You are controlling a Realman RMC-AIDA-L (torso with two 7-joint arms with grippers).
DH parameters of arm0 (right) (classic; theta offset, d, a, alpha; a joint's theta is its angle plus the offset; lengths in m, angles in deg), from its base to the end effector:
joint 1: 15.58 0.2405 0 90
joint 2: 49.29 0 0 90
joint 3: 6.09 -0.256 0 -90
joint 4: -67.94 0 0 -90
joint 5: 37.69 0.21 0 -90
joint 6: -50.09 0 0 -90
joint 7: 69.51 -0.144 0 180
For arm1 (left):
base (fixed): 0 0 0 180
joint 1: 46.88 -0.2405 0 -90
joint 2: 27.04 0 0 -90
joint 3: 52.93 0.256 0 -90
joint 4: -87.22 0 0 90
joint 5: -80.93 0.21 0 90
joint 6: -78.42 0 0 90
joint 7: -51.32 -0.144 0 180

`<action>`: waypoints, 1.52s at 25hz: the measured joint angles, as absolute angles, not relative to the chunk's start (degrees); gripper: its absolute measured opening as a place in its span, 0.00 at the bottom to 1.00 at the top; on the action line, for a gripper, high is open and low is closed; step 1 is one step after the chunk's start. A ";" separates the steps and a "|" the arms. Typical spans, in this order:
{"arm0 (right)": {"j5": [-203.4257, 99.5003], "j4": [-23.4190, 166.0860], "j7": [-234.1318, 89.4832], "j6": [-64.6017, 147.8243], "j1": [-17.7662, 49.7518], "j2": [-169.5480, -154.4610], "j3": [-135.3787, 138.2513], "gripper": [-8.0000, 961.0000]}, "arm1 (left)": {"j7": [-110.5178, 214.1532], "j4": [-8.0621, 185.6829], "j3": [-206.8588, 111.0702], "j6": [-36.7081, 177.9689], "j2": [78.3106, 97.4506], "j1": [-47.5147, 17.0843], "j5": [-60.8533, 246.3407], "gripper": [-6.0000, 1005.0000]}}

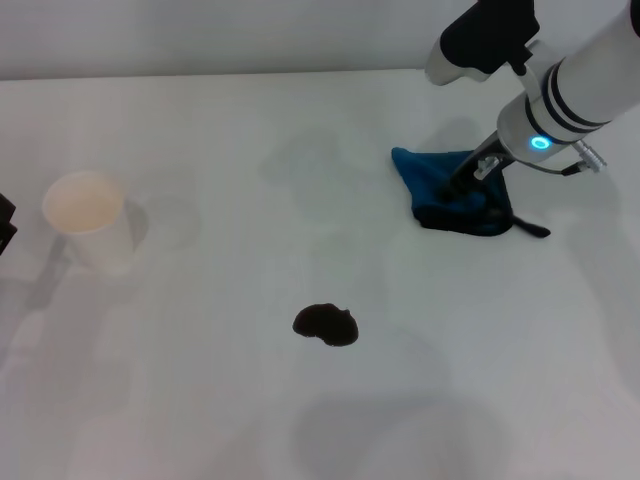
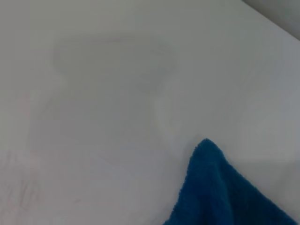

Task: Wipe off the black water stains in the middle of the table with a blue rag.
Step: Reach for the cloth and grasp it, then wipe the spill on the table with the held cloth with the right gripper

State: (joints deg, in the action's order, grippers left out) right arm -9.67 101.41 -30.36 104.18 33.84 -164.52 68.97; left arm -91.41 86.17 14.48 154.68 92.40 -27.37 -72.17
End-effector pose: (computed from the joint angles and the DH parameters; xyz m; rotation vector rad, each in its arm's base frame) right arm 0.2525 0.4302 -0.0276 -2.3534 0.9197 -0.5106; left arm -0.3616 0.2717 -0.0171 -1.6348 -0.8854 -0.9268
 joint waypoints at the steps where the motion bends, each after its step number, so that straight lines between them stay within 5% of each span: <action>1: -9.97 101.41 -30.39 104.35 33.84 -164.52 68.97 0.44 | -91.41 86.17 14.48 154.57 92.41 -27.37 -72.17 0.89; 5: -11.28 101.38 -30.31 104.71 33.92 -164.65 68.96 0.30 | -91.41 86.17 14.49 154.46 92.41 -27.37 -72.17 0.89; 17: -10.14 106.25 -26.33 113.96 32.74 -164.77 68.53 0.14 | -91.41 86.17 14.49 154.44 92.40 -27.37 -72.17 0.89; 38: 23.22 107.33 -5.00 127.97 28.12 -165.43 79.13 0.10 | -90.89 86.22 14.48 154.44 92.44 -26.64 -72.18 0.89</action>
